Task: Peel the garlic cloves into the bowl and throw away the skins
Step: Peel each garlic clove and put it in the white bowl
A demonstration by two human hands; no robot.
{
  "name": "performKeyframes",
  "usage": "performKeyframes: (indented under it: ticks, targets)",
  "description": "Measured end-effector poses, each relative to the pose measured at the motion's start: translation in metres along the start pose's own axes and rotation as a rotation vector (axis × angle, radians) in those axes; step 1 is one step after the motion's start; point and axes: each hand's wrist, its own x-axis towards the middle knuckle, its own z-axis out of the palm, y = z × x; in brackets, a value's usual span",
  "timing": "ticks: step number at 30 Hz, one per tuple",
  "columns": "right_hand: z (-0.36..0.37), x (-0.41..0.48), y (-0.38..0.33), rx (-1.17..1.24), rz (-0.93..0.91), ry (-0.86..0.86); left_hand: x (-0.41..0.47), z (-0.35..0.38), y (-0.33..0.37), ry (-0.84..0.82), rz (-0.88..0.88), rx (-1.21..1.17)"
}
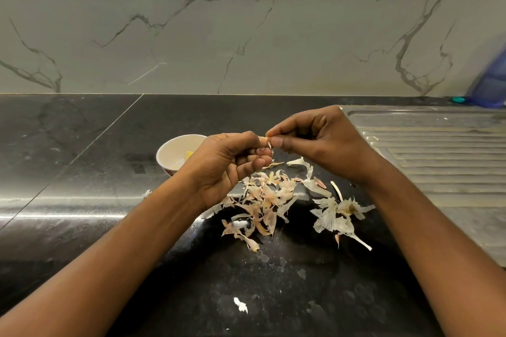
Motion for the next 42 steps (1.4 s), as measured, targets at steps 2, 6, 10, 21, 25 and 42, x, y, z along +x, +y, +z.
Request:
performKeyframes:
  ticks: [2, 6, 10, 21, 25, 42]
  targets:
    - [-0.002, 0.0, 0.0, 0.005, 0.011, 0.0, 0.0, -0.001, 0.001, -0.034, -0.014, -0.016]
    - [-0.004, -0.001, 0.0, -0.004, 0.019, -0.006, 0.0, -0.003, 0.002, -0.062, -0.027, -0.034]
    - [-0.004, -0.001, -0.001, -0.012, 0.02, -0.016, 0.001, -0.004, 0.002, -0.07, -0.018, -0.006]
    - [-0.005, -0.003, -0.003, 0.065, 0.027, -0.038, 0.001, -0.004, 0.003, -0.06, 0.043, 0.1]
    - [0.0, -0.004, -0.004, 0.07, 0.014, -0.034, 0.002, -0.005, 0.001, -0.025, 0.083, 0.16]
    - [0.004, -0.001, -0.003, 0.152, 0.089, 0.05, 0.005, -0.004, -0.001, -0.01, 0.166, 0.216]
